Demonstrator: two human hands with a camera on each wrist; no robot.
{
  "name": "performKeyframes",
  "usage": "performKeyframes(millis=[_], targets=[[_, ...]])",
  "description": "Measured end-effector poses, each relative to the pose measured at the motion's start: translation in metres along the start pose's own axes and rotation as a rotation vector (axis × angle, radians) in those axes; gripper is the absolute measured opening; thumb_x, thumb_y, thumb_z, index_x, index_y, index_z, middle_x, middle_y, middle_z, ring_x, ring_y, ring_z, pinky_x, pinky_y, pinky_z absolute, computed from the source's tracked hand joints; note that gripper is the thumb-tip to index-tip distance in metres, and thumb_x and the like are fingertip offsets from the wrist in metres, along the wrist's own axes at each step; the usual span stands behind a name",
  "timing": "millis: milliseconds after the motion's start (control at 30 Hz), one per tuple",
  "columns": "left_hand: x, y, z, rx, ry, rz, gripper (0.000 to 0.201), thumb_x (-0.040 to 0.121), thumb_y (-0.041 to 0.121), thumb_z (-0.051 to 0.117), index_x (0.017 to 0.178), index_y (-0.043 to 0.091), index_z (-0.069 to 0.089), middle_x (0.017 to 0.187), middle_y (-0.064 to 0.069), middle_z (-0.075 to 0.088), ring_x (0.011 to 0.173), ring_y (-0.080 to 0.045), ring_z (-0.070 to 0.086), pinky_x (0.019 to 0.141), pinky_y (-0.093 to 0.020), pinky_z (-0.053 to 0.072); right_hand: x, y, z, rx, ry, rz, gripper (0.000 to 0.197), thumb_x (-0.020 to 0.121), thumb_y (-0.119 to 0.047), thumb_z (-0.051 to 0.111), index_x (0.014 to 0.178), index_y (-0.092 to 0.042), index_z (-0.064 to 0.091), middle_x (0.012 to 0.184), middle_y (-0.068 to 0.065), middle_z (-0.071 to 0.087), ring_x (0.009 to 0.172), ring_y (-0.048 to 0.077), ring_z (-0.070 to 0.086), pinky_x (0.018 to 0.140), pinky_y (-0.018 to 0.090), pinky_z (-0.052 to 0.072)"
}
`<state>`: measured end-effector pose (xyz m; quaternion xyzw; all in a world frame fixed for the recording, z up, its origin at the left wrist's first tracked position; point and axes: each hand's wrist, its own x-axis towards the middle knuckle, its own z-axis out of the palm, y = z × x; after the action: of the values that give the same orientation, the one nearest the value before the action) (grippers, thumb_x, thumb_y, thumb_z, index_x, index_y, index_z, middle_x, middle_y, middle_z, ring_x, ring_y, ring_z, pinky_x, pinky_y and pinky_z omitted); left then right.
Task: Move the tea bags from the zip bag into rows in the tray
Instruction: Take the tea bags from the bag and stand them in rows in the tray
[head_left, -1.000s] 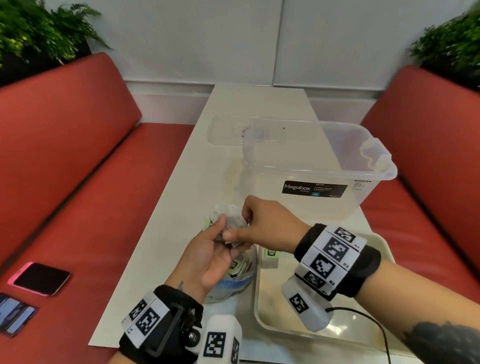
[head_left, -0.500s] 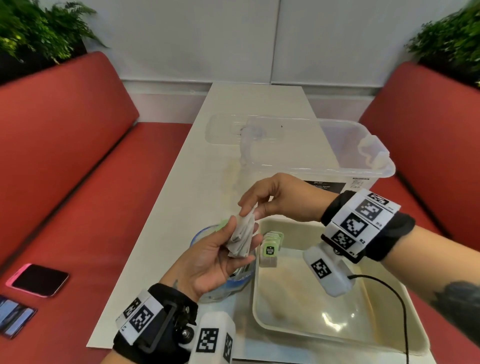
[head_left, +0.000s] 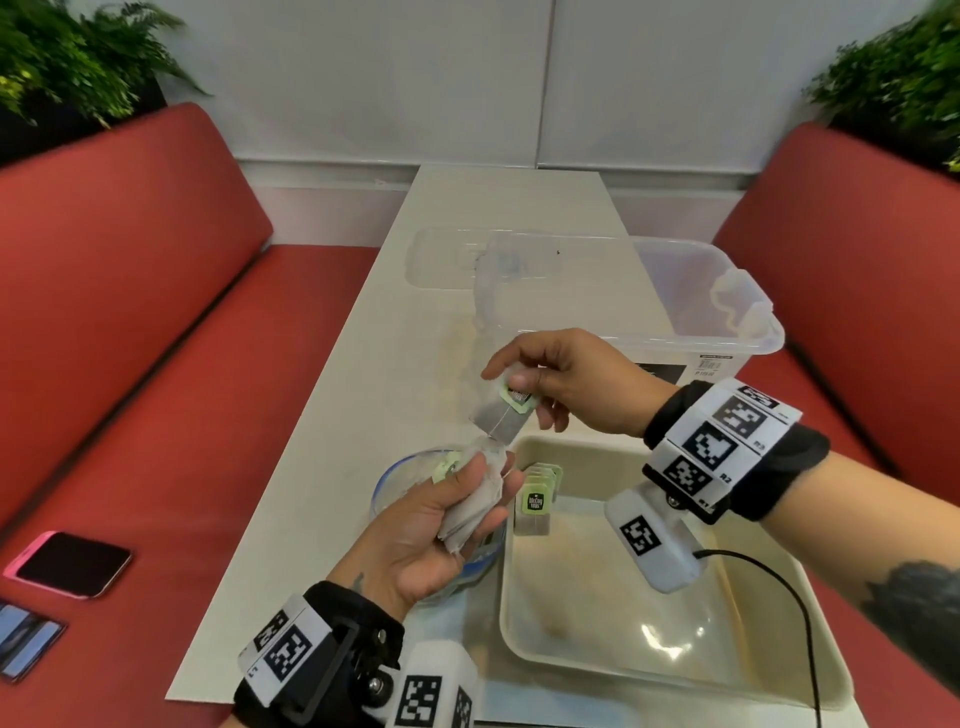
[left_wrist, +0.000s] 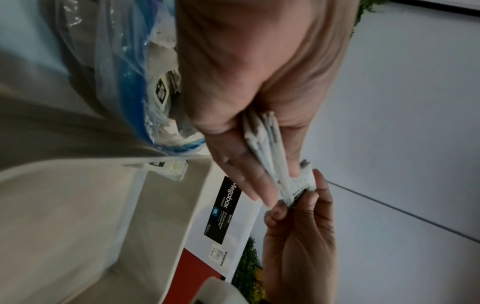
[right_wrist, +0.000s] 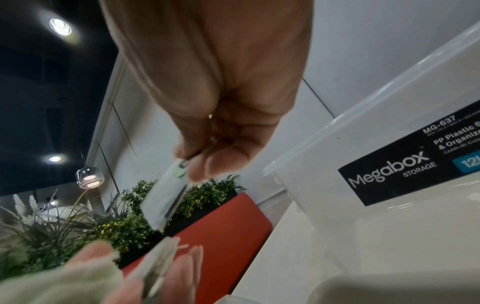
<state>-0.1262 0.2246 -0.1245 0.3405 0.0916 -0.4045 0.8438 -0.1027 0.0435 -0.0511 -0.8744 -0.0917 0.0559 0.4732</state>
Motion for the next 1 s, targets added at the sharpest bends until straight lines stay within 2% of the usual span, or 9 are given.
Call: performKeyframes(millis=[100,200,333,400,467,600,767,900,1000], targets=[[0.003,0.001,-0.005,0.094,0.007,0.135,0.041,0.072,0.011,0.057,0.113,0.009,0.059,0.091,-0.007,0.072,0.076,-0.014,0.072,0.047,-0.019,0.054,0.003,0.000,-0.005,-0.111,0.002,0.068,0.016,0.090,-0.004,0.057,0.100,-0.017,0.056,0.066,0.001,0.053,0.039,0.011,0.050,0.041,0.023,0.046],[0.002,0.005,-0.006,0.334,-0.018,0.257,0.048,0.069,0.004,0.061,0.116,0.011,0.057,0.100,-0.010,0.068,0.079,-0.019,0.071,0.049,-0.025,0.054,0.004,-0.004,-0.009,-0.428,-0.033,0.062,0.011,0.086,-0.008,0.062,0.092,-0.017,0.060,0.070,-0.001,0.056,0.044,0.009,0.050,0.042,0.017,0.042],[0.005,0.005,-0.002,0.599,-0.042,0.330,0.060,0.063,0.001,0.079,0.115,0.026,0.063,0.119,-0.009,0.064,0.101,-0.027,0.066,0.069,-0.032,0.057,0.003,-0.009,-0.007,-0.597,-0.135,0.030,0.024,0.088,-0.008,0.059,0.103,-0.024,0.066,0.075,-0.009,0.056,0.053,-0.002,0.047,0.051,0.005,0.038],[0.005,0.005,0.003,0.668,-0.066,0.347,0.050,0.068,-0.001,0.076,0.105,0.031,0.067,0.120,-0.004,0.064,0.098,-0.016,0.067,0.068,-0.027,0.056,0.005,-0.009,-0.005,-0.571,-0.140,0.026,0.023,0.087,-0.009,0.061,0.103,-0.025,0.066,0.073,-0.012,0.057,0.052,-0.003,0.049,0.053,0.005,0.039],[0.005,0.005,0.007,0.701,-0.081,0.340,0.049,0.074,-0.010,0.069,0.105,0.028,0.065,0.108,-0.005,0.067,0.082,-0.008,0.068,0.061,-0.021,0.055,0.005,-0.010,-0.004,-0.580,-0.113,0.011,0.015,0.085,-0.013,0.065,0.097,-0.022,0.068,0.072,-0.010,0.059,0.053,-0.001,0.051,0.054,0.008,0.039],[0.005,0.004,0.006,0.720,-0.097,0.317,0.049,0.075,-0.011,0.066,0.110,0.023,0.063,0.100,-0.006,0.070,0.080,-0.011,0.068,0.061,-0.025,0.056,0.001,-0.009,-0.006,-0.644,-0.065,-0.003,0.006,0.079,-0.021,0.071,0.081,-0.026,0.069,0.078,-0.003,0.065,0.067,0.009,0.054,0.064,0.024,0.043],[0.010,0.004,-0.010,0.575,0.012,0.346,0.049,0.072,0.001,0.072,0.117,0.016,0.061,0.107,-0.018,0.065,0.088,-0.028,0.068,0.062,-0.033,0.056,-0.005,0.004,-0.011,-0.704,-0.119,0.132,0.014,0.071,-0.023,0.079,0.074,-0.029,0.066,0.069,-0.012,0.060,0.067,0.006,0.053,0.062,0.021,0.040],[0.009,0.006,-0.017,0.364,0.080,0.334,0.049,0.072,0.016,0.063,0.120,0.005,0.056,0.099,-0.017,0.067,0.084,-0.026,0.067,0.052,-0.027,0.056,-0.006,0.025,0.003,-0.805,-0.219,0.225,0.012,0.070,-0.022,0.079,0.077,-0.025,0.069,0.061,-0.017,0.054,0.067,0.006,0.053,0.059,0.021,0.038],[0.007,0.004,-0.019,0.322,0.095,0.306,0.032,0.084,0.020,0.054,0.113,0.008,0.058,0.090,-0.009,0.072,0.078,-0.018,0.070,0.049,-0.024,0.055,-0.004,0.042,0.022,-0.848,-0.294,0.268,0.011,0.072,-0.017,0.076,0.080,-0.022,0.071,0.063,-0.014,0.056,0.070,0.010,0.053,0.052,0.019,0.033]])
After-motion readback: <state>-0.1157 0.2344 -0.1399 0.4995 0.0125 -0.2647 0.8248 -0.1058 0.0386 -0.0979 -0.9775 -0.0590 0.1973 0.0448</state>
